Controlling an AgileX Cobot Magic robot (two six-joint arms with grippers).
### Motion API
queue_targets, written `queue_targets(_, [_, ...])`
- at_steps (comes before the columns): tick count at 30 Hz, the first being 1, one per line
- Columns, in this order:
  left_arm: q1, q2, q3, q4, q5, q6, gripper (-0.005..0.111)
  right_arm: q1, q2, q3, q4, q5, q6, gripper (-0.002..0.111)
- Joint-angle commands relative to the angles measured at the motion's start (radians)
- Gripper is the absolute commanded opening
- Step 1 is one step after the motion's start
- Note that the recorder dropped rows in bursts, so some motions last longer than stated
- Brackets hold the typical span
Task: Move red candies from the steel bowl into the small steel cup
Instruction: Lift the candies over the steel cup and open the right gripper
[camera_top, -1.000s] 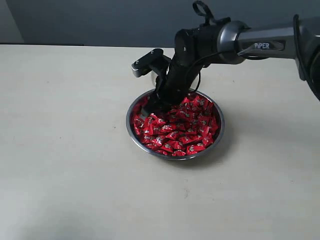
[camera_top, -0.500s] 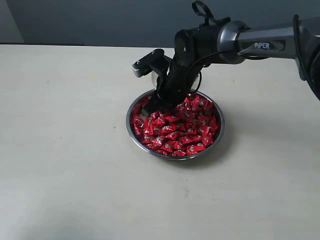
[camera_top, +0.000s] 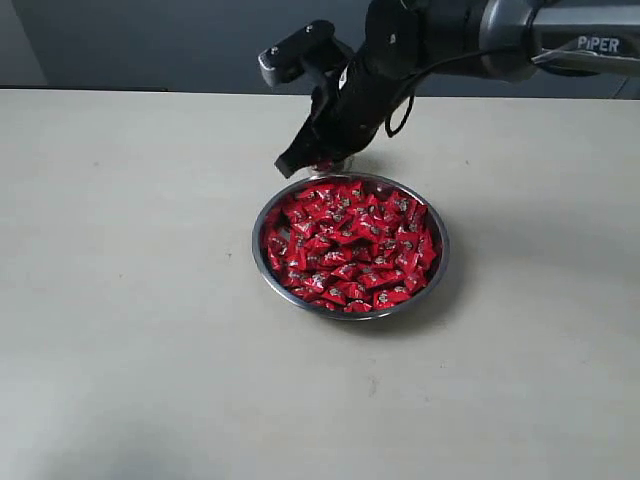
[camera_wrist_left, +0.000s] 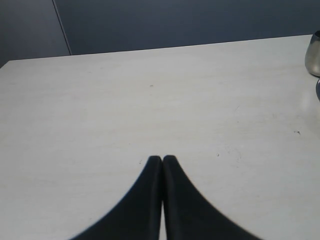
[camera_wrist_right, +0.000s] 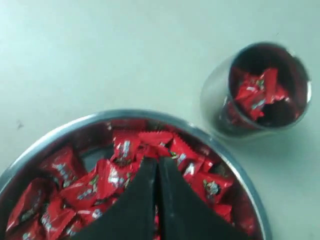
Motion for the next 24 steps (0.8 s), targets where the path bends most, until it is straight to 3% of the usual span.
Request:
queue_targets(1, [-0.008, -0.005, -0.008, 0.002, -0.005, -0.002, 0.0, -0.008, 0.003, -0.003, -0.058, -0.168, 0.065, 0.0])
queue_targets(10, [-0.008, -0.005, -0.008, 0.002, -0.005, -0.002, 0.0, -0.093, 0.071, -0.007, -0.032, -0.417, 0.133, 0.0])
queue_targets(21, [-0.008, -0.005, -0.008, 0.002, -0.005, -0.002, 0.0, -0.108, 0.204, -0.159, -0.019, -0.316, 0.133, 0.0])
queue_targets(24, [-0.008, -0.005, -0.008, 0.002, -0.005, -0.002, 0.0, -0.108, 0.214, -0.17, -0.007, -0.304, 0.133, 0.006])
